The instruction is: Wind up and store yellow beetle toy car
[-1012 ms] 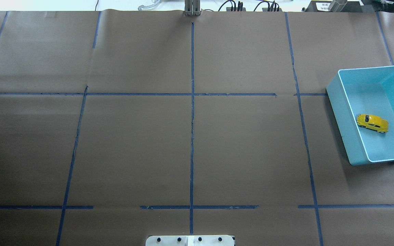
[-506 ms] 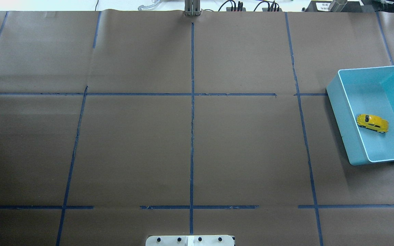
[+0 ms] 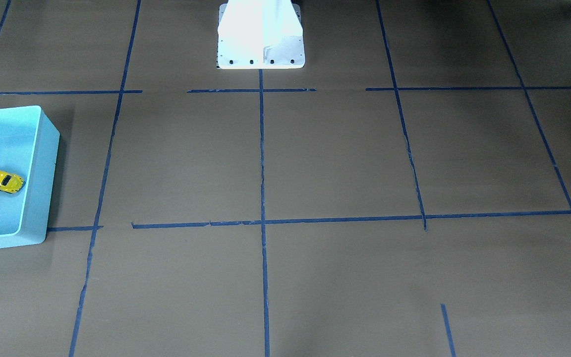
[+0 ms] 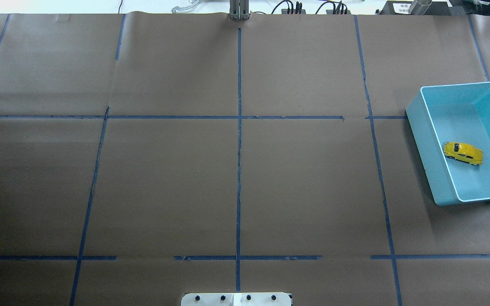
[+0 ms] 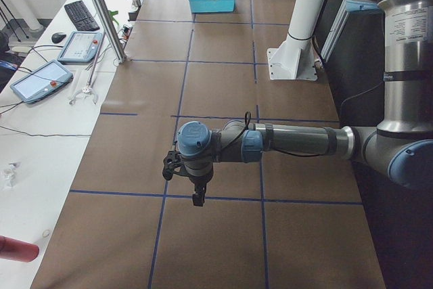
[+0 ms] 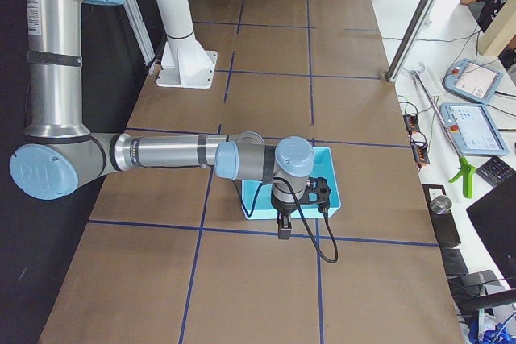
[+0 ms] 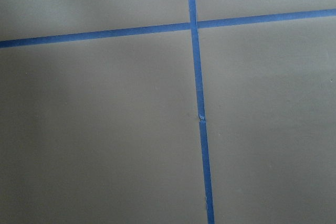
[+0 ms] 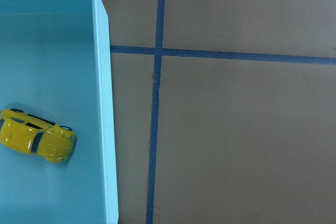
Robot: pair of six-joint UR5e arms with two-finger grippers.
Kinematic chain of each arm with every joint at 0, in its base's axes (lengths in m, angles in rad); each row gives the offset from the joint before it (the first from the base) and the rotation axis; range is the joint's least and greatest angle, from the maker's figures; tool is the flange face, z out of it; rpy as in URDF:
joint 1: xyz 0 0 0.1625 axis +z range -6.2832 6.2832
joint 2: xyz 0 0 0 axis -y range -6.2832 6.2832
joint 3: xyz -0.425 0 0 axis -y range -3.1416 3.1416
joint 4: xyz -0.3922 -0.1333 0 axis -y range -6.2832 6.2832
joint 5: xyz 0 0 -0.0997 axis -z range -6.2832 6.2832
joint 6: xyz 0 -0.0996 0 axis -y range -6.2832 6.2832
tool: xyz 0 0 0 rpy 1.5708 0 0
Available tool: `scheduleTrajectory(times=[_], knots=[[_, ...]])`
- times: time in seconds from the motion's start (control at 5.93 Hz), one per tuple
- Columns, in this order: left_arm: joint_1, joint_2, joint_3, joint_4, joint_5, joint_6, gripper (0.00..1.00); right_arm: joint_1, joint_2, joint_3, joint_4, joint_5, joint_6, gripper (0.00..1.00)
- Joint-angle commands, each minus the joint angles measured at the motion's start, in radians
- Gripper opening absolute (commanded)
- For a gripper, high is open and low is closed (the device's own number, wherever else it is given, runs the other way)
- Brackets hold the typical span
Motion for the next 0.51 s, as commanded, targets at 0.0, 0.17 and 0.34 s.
scheduleTrajectory(times=[0.0, 0.17, 0.34], knots=[[0.0, 0.0, 0.0, 0.0, 0.0, 0.0, 1.0, 0.0, -0.001, 0.0, 0.0, 0.0, 0.002, 1.0], [0.0, 0.001, 0.0, 0.0, 0.0, 0.0, 1.0, 0.0, -0.001, 0.0, 0.0, 0.0, 0.002, 1.0], [0.0, 0.0, 0.0, 0.0, 0.0, 0.0, 1.0, 0.0, -0.009, -0.002, 0.0, 0.0, 0.002, 1.0]])
